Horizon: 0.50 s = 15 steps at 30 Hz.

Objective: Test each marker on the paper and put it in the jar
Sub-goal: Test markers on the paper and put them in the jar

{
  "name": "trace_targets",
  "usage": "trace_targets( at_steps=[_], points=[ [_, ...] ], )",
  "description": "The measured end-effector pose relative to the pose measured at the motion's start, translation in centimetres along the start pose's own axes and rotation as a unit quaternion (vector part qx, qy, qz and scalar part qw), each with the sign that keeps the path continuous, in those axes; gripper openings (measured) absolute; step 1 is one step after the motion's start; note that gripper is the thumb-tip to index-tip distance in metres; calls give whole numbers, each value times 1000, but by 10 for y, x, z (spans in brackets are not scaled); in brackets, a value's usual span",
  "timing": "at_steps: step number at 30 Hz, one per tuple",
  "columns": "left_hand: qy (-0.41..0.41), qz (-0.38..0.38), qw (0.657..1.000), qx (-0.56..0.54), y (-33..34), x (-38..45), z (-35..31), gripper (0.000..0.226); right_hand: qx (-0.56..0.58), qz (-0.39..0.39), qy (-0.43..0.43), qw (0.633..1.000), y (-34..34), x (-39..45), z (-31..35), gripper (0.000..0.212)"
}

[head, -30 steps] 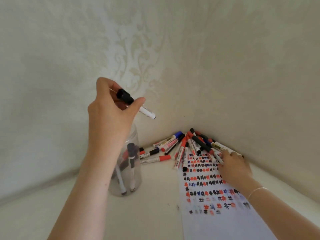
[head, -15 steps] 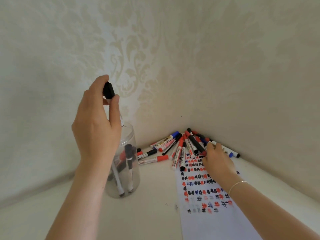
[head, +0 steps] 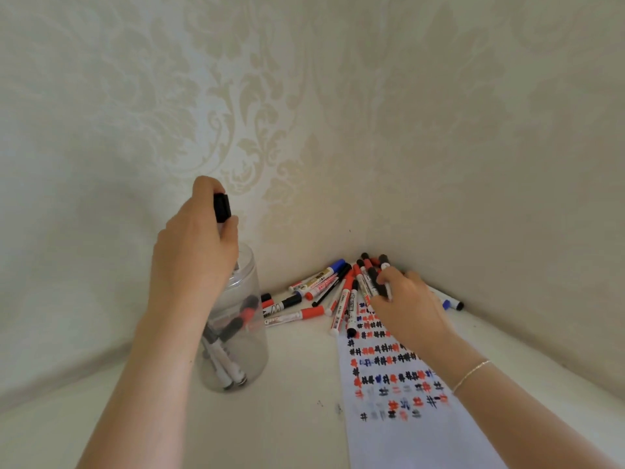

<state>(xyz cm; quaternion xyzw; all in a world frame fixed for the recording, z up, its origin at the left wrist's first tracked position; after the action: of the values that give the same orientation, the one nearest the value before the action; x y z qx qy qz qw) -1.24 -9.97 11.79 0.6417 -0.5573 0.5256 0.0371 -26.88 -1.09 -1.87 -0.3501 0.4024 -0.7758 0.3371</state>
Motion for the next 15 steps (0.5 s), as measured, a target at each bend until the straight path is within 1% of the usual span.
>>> trace_targets(
  at_steps=[1, 3, 5, 7, 8, 9, 10, 11, 12, 13, 14, 15],
  points=[
    [-1, 21, 1000, 11, 6, 0, 1, 18, 6, 8, -8, 1000, -1, -1, 5, 36],
    [-35, 115, 991, 67, 29, -2, 17, 16, 25, 8, -32, 999, -7, -5, 16, 37],
    [-84, 202, 972, 86, 46, -6, 33, 13, 87, 17, -46, 995, -12, -10, 26, 36],
    [-106, 230, 965, 73, 49, -6, 38, 8, 207, 31, -19, 978, -16, -14, 27, 32],
    [-109, 233, 963, 80, 49, -5, 36, 15, 280, 33, 1, 959, -19, -16, 27, 28],
    [-99, 220, 965, 104, 45, -4, 33, 23, 351, 35, 21, 936, -20, -18, 26, 25],
    [-73, 179, 971, 141, 38, -3, 24, 27, 413, 39, 37, 909, -20, -20, 27, 22],
    [-28, 120, 979, 162, 28, -3, 9, 28, 459, 44, 46, 886, -20, -23, 28, 21],
    [27, 70, 985, 157, 21, -6, -10, 26, 490, 48, 47, 869, -21, -24, 29, 20],
    [84, 53, 988, 122, 20, -13, -30, 25, 513, 54, 43, 856, -23, -26, 32, 20],
    [132, 82, 984, 82, 30, -22, -47, 30, 534, 60, 39, 843, -25, -28, 34, 21],
    [166, 142, 975, 53, 48, -32, -59, 37, 556, 68, 36, 828, -26, -29, 35, 21]
  ],
)
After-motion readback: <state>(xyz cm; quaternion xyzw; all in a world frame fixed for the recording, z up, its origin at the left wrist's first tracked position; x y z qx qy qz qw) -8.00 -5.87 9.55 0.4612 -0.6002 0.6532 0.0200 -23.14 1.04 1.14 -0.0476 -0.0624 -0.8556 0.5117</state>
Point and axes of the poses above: each hand's wrist, its own x-axis towards the middle knuckle, its own y-axis out of the palm, z = x × y, the point moved 10 cm from there along x, towards the middle knuckle, and after that the axes turned 1 degree about -y, right-handed, at the moved point
